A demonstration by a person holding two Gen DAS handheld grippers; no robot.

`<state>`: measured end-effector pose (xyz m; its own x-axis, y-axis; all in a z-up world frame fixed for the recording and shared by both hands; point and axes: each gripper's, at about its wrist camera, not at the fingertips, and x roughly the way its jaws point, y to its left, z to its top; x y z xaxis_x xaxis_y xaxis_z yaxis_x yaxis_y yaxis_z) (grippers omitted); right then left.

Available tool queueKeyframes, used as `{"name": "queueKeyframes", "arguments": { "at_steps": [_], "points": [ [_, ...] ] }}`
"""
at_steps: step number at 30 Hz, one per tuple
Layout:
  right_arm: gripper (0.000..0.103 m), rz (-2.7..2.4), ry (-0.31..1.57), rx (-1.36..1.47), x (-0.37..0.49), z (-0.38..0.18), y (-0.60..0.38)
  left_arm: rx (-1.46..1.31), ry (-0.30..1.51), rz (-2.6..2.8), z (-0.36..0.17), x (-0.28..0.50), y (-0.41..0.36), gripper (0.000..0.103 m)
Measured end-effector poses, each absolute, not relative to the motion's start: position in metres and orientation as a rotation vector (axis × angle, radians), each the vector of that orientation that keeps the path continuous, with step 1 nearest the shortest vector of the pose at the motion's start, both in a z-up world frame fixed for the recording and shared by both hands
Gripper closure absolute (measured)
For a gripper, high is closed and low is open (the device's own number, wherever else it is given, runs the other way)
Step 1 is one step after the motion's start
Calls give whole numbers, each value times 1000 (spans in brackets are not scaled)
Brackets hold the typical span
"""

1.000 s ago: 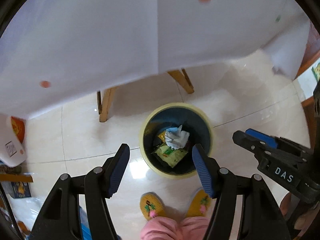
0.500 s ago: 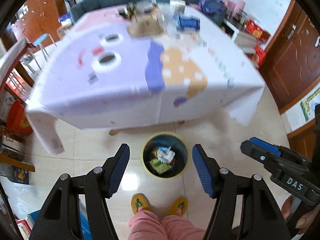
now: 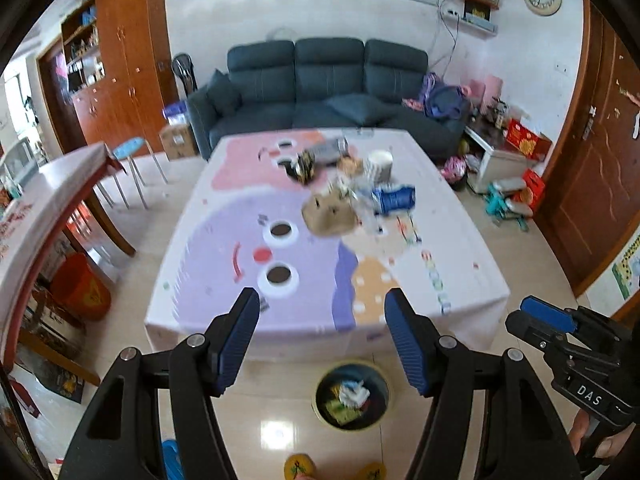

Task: Collect trash
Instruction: 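Raise both open tools back toward the table, then grasp the clear plastic bag with the left tool while the right tool grasps the blue milk carton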

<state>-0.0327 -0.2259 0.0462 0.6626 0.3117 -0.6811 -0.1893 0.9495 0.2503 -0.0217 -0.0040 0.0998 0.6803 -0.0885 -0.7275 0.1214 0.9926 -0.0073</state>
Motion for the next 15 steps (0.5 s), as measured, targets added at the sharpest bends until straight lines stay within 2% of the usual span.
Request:
{"name": "queueKeyframes", "arguments": {
  "at_steps": [7, 15],
  "points": [
    [64, 269, 779, 195, 4, 67, -225, 45, 803, -133, 120, 4, -4, 40],
    [64, 197, 828, 231, 67, 62, -222, 25, 851, -248, 96, 81, 1, 40]
  ]
}}
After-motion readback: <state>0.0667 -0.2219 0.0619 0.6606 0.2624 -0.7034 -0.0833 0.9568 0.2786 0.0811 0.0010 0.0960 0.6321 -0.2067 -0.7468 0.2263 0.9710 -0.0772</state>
